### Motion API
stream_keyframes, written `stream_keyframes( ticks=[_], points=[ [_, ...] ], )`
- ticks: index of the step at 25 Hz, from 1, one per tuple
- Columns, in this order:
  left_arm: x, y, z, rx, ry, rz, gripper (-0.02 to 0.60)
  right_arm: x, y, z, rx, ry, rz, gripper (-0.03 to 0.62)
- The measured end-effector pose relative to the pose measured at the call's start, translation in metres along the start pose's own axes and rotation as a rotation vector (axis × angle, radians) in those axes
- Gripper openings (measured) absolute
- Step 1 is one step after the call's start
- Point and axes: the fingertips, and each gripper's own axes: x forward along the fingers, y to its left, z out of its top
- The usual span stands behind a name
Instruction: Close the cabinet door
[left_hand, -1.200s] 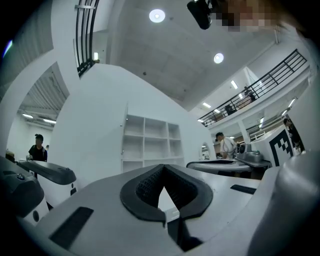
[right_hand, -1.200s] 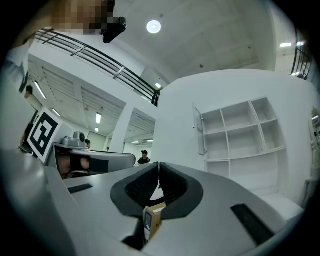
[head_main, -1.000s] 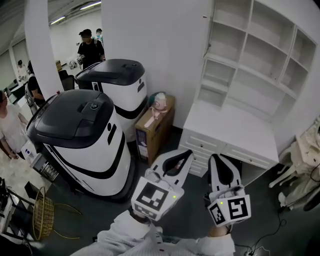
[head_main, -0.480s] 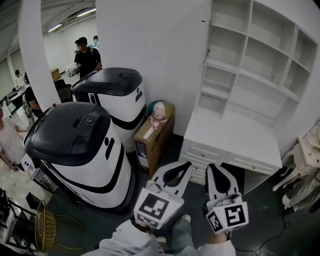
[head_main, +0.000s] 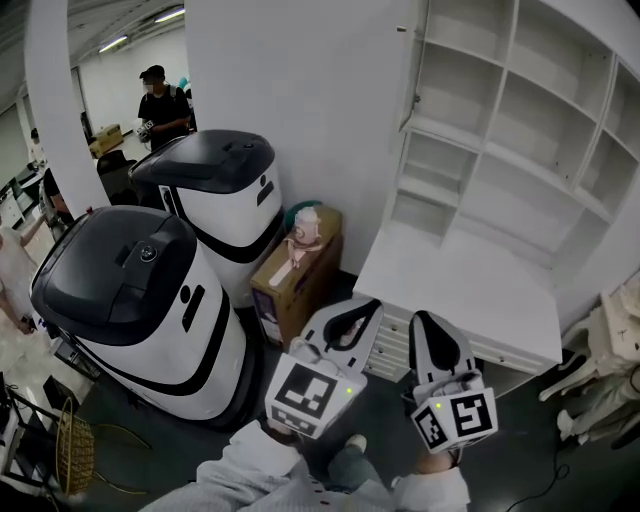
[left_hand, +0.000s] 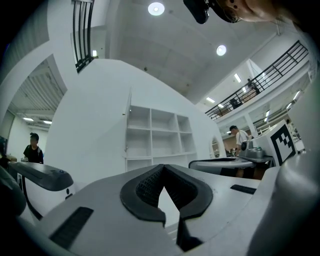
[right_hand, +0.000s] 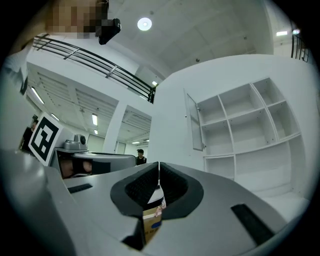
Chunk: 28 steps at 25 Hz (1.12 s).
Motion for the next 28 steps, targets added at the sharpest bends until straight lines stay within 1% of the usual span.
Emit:
stream_keyframes(
  ticks=[8,13,20,24,28],
  points=[
    [0.105,0.025,0.011,0.024,-0.007,0.056,0.009,0.054,-0.089,0.007,-0.021,-0.017,0.047,0.017],
    [0.148,0.031,0.008,0.029,-0.006,0.089,0.009,0.077,-0.127,0.003,-0.018,-0.019,0.083,0.017],
    [0.177,0.055,-0.009,0.031,0.02,0.15,0.009,0.106,-0.146,-0.014,-0.011,-0.009,0.141,0.017],
    [0.184,0.08,-0.015,0.026,0.026,0.182,0.009,0.129,-0.147,-0.02,-0.003,-0.01,0.165,0.017],
    [0.194,0.108,-0.021,0.027,0.033,0.195,0.009,0.162,-0.149,-0.025,0.003,-0.013,0.174,0.017]
  ],
)
